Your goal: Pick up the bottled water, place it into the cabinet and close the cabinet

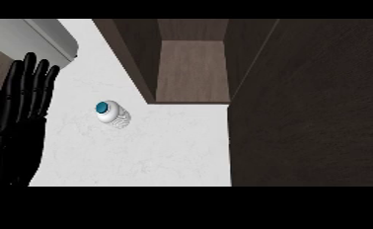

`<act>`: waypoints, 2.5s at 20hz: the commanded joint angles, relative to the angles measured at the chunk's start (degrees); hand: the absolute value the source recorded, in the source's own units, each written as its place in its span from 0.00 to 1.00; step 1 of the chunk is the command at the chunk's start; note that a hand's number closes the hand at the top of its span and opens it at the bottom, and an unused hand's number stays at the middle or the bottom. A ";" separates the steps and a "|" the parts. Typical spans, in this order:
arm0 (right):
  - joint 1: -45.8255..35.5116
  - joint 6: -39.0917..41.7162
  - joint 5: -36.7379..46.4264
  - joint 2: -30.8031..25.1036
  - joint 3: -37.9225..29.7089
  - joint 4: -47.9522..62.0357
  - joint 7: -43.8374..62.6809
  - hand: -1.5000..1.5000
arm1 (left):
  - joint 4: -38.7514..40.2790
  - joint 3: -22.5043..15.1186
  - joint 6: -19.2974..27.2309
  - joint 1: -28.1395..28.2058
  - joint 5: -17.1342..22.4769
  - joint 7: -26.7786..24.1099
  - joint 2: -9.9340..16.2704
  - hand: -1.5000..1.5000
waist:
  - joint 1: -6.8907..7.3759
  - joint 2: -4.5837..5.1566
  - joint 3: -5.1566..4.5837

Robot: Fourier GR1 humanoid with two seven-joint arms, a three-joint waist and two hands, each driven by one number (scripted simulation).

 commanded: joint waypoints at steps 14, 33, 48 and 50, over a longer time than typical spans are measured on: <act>14.46 4.75 -10.50 1.57 8.73 -13.74 12.33 0.00 | 22.25 3.96 -47.46 -3.94 46.73 2.31 24.02 0.00 | -1.81 -1.06 0.66; 42.42 9.71 -7.92 1.08 16.64 -28.47 2.83 0.00 | 37.59 10.06 -53.80 -9.68 38.13 2.76 20.68 0.00 | -1.40 -1.32 0.77; 44.74 10.74 -7.14 -0.90 16.99 -30.86 1.81 0.00 | 63.61 10.76 -55.31 -19.39 5.16 -22.45 14.48 0.00 | -2.05 -0.75 0.59; 44.51 10.61 -7.53 -0.33 15.56 -28.69 -0.76 0.00 | 66.07 8.69 -52.67 -18.69 1.01 -26.44 12.76 0.00 | -1.86 -0.77 0.62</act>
